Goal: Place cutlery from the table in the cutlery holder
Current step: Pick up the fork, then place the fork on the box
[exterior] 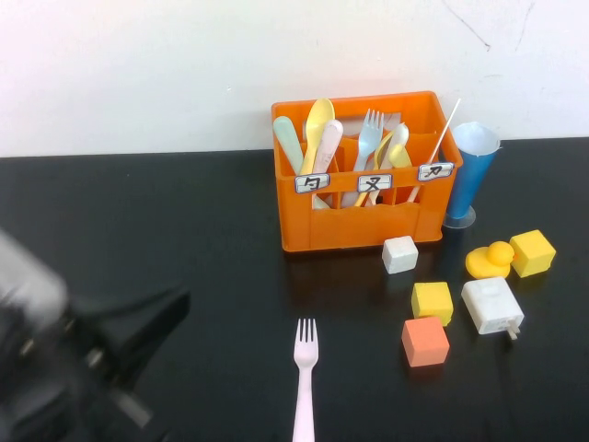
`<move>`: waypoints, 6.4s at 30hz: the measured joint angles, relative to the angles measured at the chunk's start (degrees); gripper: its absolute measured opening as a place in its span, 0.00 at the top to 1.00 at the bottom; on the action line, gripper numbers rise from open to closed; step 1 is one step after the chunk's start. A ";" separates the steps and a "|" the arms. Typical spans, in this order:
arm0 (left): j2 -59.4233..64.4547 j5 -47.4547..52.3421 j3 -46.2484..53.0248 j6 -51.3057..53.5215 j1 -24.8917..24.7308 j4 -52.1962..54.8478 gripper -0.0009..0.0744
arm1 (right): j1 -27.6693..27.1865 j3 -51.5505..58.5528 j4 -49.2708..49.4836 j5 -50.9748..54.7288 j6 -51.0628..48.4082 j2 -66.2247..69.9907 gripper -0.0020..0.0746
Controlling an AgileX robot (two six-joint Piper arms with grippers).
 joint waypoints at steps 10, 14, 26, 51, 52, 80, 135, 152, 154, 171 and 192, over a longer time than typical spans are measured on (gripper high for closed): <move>-18.81 9.54 5.84 -0.49 0.00 0.20 0.99 | 0.00 -4.67 6.69 8.78 -19.34 0.00 0.96; -23.73 14.22 5.84 -0.60 0.00 1.97 0.99 | 0.00 -15.33 6.91 17.04 -27.55 5.54 0.97; -29.74 21.69 5.84 -5.30 0.00 10.67 0.99 | 0.00 -45.48 6.32 48.74 -41.30 38.56 0.98; -29.74 23.10 5.84 -10.21 0.00 14.20 0.99 | 32.71 -62.09 -15.30 42.99 -21.26 70.31 0.98; -29.74 23.10 5.84 -10.49 0.00 14.24 0.99 | 35.38 -63.96 -18.42 43.11 -18.44 72.81 0.98; -29.74 14.97 5.84 -10.63 0.00 14.37 0.99 | 50.03 -85.91 -33.09 30.86 16.76 105.91 0.70; -29.74 18.63 5.84 -10.63 0.00 19.22 0.99 | 50.83 -85.25 -52.59 41.77 18.80 110.33 0.82; -29.74 20.09 5.84 -10.63 0.00 19.22 0.99 | 50.97 -55.35 -77.59 27.71 37.16 80.29 0.82; -29.74 20.09 5.84 -10.63 0.00 19.22 0.99 | 50.97 -54.11 -84.36 26.55 43.54 78.25 0.82; -29.74 20.19 5.84 -11.51 0.00 19.22 0.99 | 40.65 -56.29 -131.39 14.90 98.91 80.25 0.82; -29.74 20.08 5.84 -11.82 0.00 20.29 0.99 | 40.51 -80.72 -132.70 5.96 89.88 102.46 0.82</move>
